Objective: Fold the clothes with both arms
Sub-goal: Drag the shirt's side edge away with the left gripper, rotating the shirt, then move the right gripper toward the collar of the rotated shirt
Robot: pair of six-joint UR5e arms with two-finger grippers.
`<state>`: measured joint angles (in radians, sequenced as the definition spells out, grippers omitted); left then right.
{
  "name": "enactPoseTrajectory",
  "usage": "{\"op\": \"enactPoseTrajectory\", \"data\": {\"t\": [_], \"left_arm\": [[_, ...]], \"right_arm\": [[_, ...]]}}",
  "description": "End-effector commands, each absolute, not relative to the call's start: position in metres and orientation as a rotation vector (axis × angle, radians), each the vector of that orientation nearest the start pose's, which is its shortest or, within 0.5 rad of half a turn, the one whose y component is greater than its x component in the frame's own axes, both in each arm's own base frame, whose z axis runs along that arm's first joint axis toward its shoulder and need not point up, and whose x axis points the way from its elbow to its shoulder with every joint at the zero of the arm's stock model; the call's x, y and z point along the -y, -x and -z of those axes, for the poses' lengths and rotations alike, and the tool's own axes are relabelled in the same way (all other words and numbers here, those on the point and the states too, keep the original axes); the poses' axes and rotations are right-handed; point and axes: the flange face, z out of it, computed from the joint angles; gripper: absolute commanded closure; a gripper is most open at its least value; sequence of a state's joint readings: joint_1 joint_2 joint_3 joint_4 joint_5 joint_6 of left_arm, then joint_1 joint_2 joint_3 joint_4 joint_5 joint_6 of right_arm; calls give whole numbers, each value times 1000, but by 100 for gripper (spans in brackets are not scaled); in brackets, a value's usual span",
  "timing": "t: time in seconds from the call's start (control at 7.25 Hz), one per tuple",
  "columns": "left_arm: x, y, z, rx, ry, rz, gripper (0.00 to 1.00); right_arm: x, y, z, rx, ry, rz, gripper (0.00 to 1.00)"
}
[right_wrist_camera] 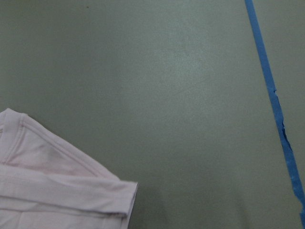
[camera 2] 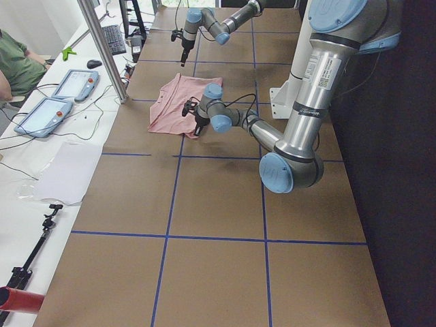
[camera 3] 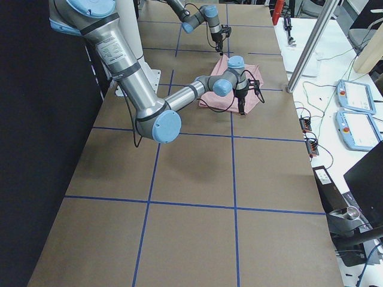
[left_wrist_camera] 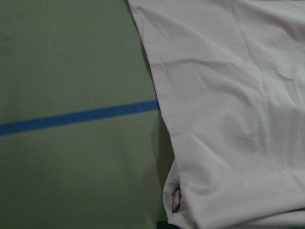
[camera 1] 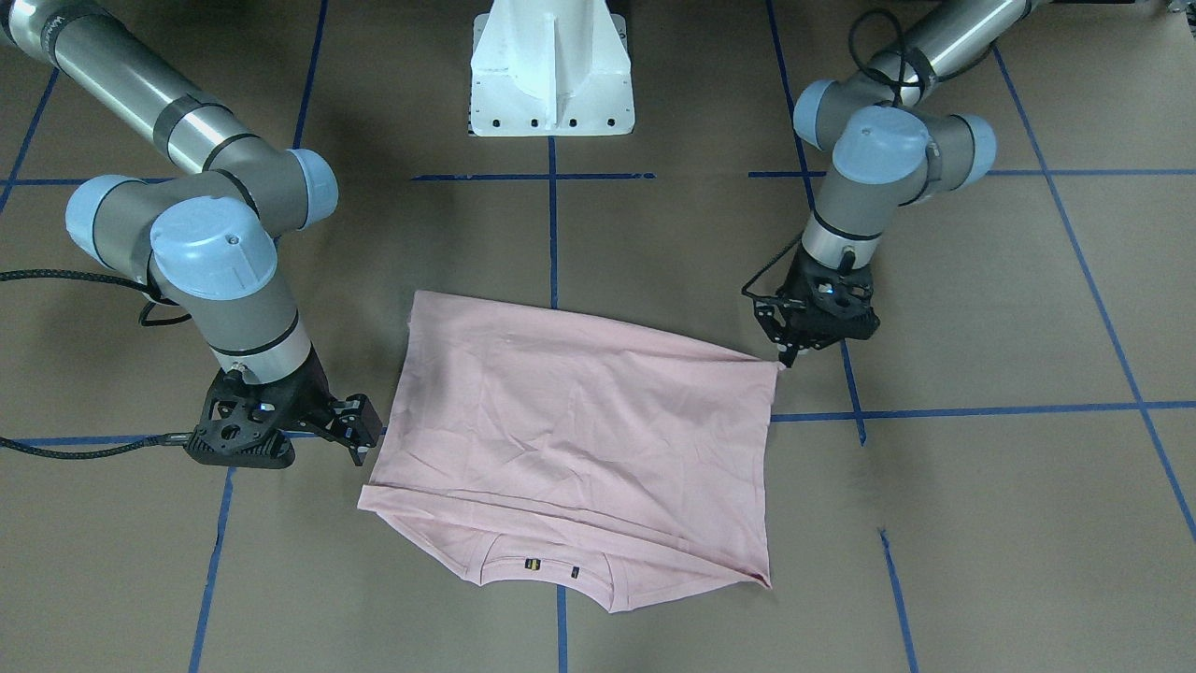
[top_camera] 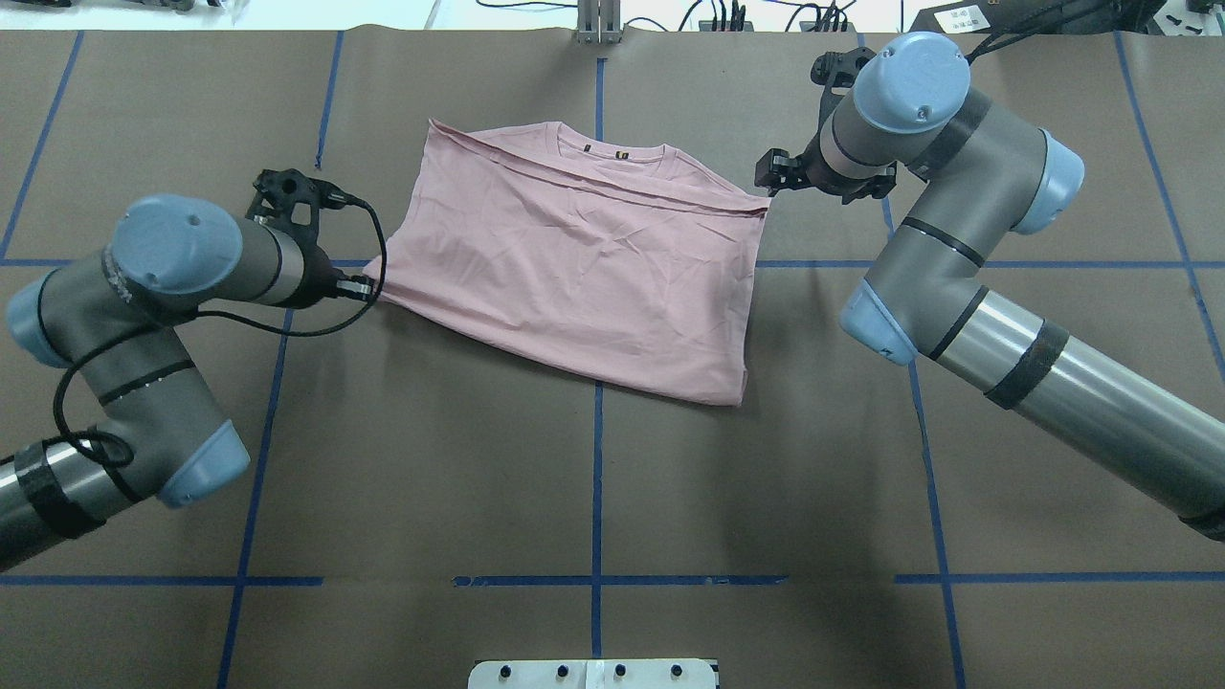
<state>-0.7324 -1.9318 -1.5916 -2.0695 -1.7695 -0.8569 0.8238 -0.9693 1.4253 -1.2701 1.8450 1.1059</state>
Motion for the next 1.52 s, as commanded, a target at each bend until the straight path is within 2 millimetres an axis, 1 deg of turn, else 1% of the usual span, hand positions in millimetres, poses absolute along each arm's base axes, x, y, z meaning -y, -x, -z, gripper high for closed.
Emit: {"op": "enactPoseTrajectory", "data": {"t": [0.0,0.14,0.28,0.41,0.55,0.69,0.83,0.97,1.1,1.24,1.38], "left_arm": [[625,-371,-419,-663,-483,-50,100],[680,-381,-410,-650,-508,-15,100],[724,-391,-406,-610,-548,22,100],[751,-394,-405,-558,-563,39,100],[761,-370,-411,-530,-607,-6,100],[752,-359,-439,-519,-615,-34,50],[742,-353,-452,-542,-656,-62,1],[739,-349,-442,-550,-681,-81,0],[734,-347,-440,-570,-682,-82,0],[720,-342,-442,-611,-671,-97,0],[718,-342,-441,-619,-670,-98,0]], "right_arm": [[609,419,-342,759,-241,-244,0],[609,419,-341,760,-243,-246,0],[609,419,-341,760,-243,-246,0],[610,418,-340,762,-243,-246,0],[610,418,-338,763,-243,-247,0],[609,423,-337,764,-239,-251,0],[604,439,-328,782,-210,-314,2],[606,465,-290,820,-197,-407,13],[613,495,-257,835,-185,-486,25],[615,526,-239,830,-197,-509,34],[613,555,-234,836,-210,-536,35]]}}
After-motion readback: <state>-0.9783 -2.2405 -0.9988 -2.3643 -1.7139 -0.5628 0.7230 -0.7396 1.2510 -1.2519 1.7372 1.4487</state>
